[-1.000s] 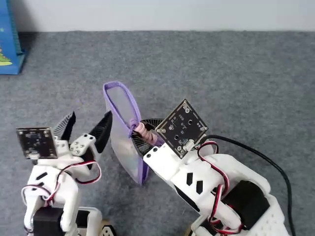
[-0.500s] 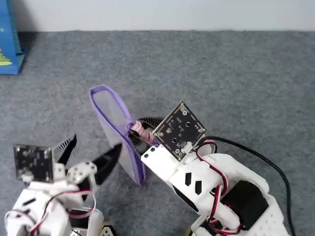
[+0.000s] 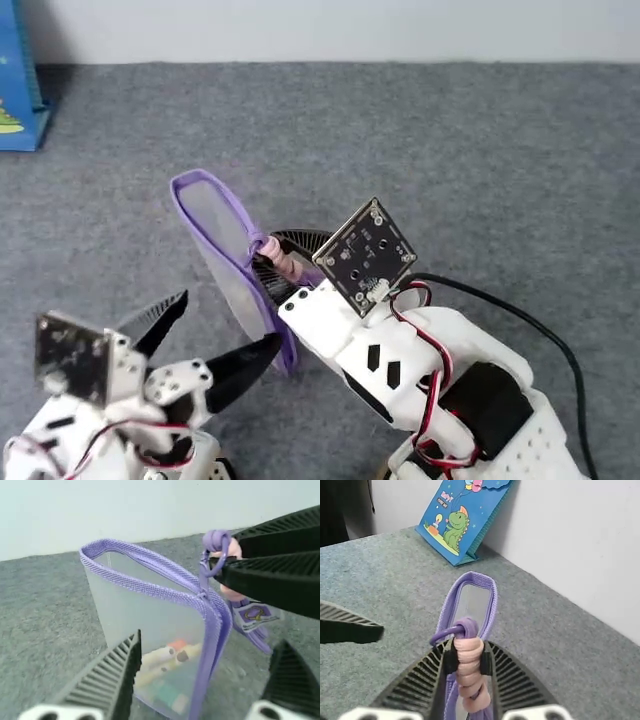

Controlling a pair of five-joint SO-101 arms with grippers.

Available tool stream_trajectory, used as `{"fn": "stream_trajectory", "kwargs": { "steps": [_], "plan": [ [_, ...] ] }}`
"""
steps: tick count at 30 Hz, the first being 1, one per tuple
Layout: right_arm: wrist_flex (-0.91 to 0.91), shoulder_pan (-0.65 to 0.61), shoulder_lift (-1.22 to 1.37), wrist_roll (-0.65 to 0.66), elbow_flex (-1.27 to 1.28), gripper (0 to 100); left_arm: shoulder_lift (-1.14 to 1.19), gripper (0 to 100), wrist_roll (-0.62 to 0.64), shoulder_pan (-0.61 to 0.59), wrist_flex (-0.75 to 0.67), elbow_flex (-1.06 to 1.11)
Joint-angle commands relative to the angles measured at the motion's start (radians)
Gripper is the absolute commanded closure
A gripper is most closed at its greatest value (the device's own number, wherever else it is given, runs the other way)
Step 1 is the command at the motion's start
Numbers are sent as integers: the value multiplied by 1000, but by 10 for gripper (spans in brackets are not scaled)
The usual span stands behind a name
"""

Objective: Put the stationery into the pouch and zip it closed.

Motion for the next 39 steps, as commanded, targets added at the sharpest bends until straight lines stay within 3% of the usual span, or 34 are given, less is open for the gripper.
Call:
{"fn": "stream_trajectory", "kwargs": {
  "steps": [1,7,12,16,23,32,39],
  "plan": [
    [-25,-4,-10,-46,-14,991,6,614,14,8,-94,82],
    [-24,-4,-10,-54,-11,991,6,619,43,6,-183,188],
    [21,-1,-10,-41,-12,991,6,684,34,6,-242,254],
    [41,2,-13,34,-12,991,6,722,-5,6,-238,257],
    [41,4,-77,41,-8,991,6,812,-115,6,-181,211],
    [105,2,-133,60,-8,991,6,821,-230,6,-86,148],
    [124,-2,-154,54,29,991,5,756,-219,6,-74,136]
  ]
}}
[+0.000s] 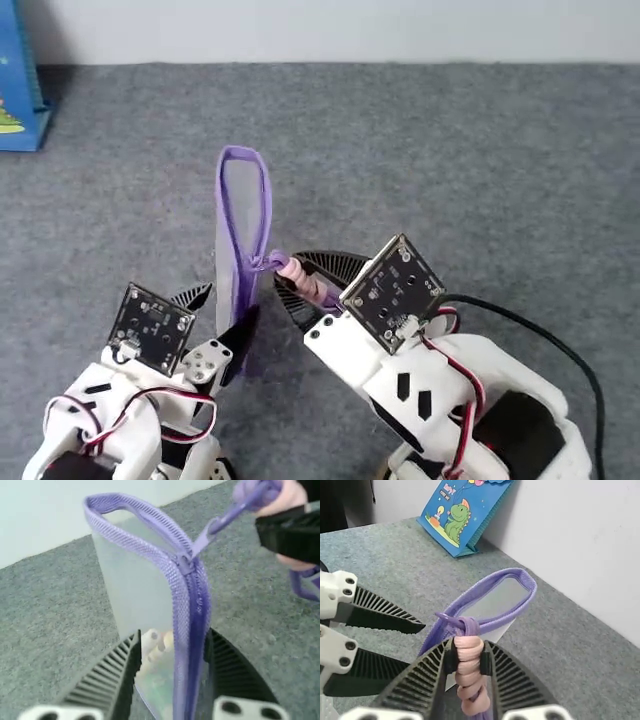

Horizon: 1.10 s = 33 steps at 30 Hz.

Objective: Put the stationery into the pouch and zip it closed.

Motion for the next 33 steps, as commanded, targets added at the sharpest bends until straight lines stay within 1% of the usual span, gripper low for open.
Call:
{"fn": "stream_trajectory", "kwargs": {
  "steps": [1,5,10,14,17,19,23,25,29,33],
  "plan": [
    [1,-4,-31,2,21,991,5,741,21,0,6,-68],
    [-4,-5,-31,-2,48,991,5,699,92,0,5,-136],
    [-4,-7,-31,-35,44,991,6,698,97,0,-11,-148],
    [1,-54,-33,-40,46,991,6,701,98,0,-15,-119],
    [-2,-77,-33,-40,43,991,6,753,92,-3,-46,-79],
    [-1,-77,-33,-41,43,991,6,784,92,-51,-68,-54],
    [1,-71,-44,-41,44,991,6,793,91,-160,-101,-25],
    [1,-71,-68,-41,48,991,6,793,91,-189,-101,-28],
    [1,-71,-91,-40,48,991,6,797,60,-193,-100,-30],
    [2,-71,-99,-40,49,991,6,866,49,-192,-101,-30]
  ]
}}
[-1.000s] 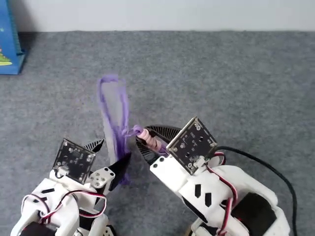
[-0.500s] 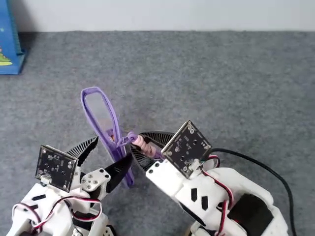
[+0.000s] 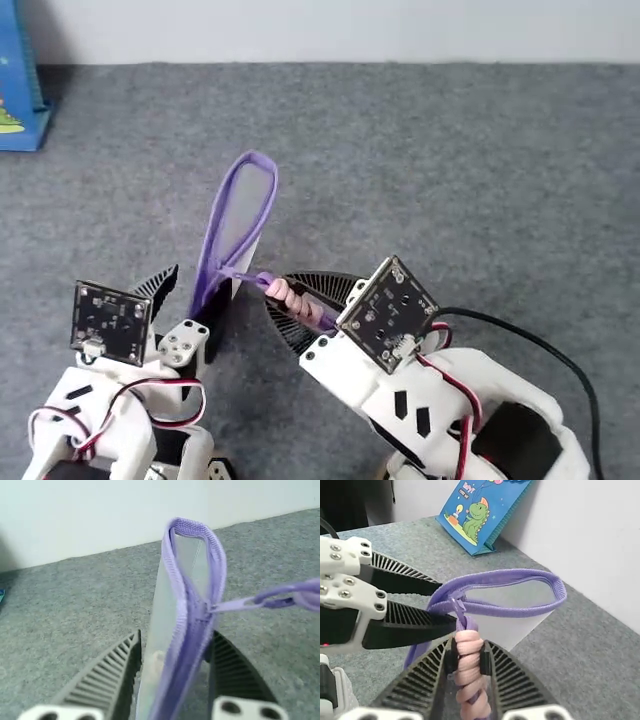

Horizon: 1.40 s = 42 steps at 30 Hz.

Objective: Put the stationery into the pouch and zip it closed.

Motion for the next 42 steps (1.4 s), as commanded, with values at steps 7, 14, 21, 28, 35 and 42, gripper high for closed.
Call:
{"fn": "stream_trajectory", "kwargs": {
  "steps": [7,14,21,28,35,42],
  "plan": [
    [-4,-7,-39,-14,9,991,5,880,-9,-20,-28,-8],
    [-8,-8,-39,-31,31,991,5,724,-8,-20,-28,-7],
    [-8,-59,-39,-26,32,991,5,701,-8,-20,-28,-7],
    [-8,-71,-39,-26,32,991,5,735,-14,-20,-25,-1],
    [-8,-67,-39,-29,31,991,5,849,-14,-20,-28,-7],
    [-36,-64,-39,-31,34,991,-155,987,-14,-18,-28,1]
  ]
}}
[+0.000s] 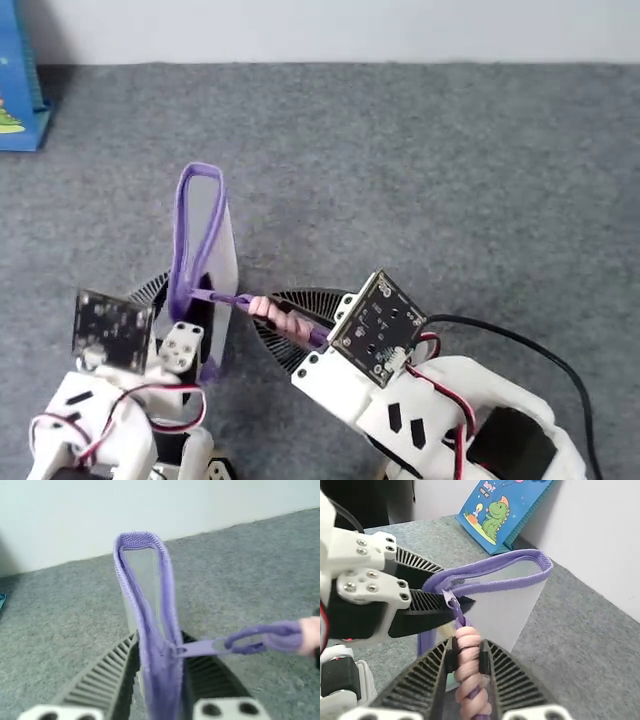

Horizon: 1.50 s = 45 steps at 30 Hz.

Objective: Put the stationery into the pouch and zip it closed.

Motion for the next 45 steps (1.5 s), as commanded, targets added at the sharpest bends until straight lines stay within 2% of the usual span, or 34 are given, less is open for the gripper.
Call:
{"fn": "stream_trajectory", "kwargs": {
  "steps": [1,4,8,14,18,24,29,36,45],
  "plan": [
    [-50,13,-12,-6,-5,991,-133,987,-8,-11,-23,-1],
    [-120,67,-2,-8,-3,991,-212,988,-6,-11,-17,16],
    [-197,130,8,-8,28,991,-175,988,-8,-12,17,31],
    [-197,133,19,-12,84,987,-173,988,-8,-12,17,30],
    [-116,127,-2,-135,83,970,-172,988,-8,-12,17,35],
    [87,-10,-7,-293,83,780,-170,988,-6,-12,17,36],
    [82,-87,2,-322,91,772,-169,988,-5,-12,17,36],
    [-42,-213,4,-311,152,772,-169,988,-3,-12,17,36],
    [-285,-255,5,-212,258,772,-169,988,-3,-12,17,36]
  ]
}}
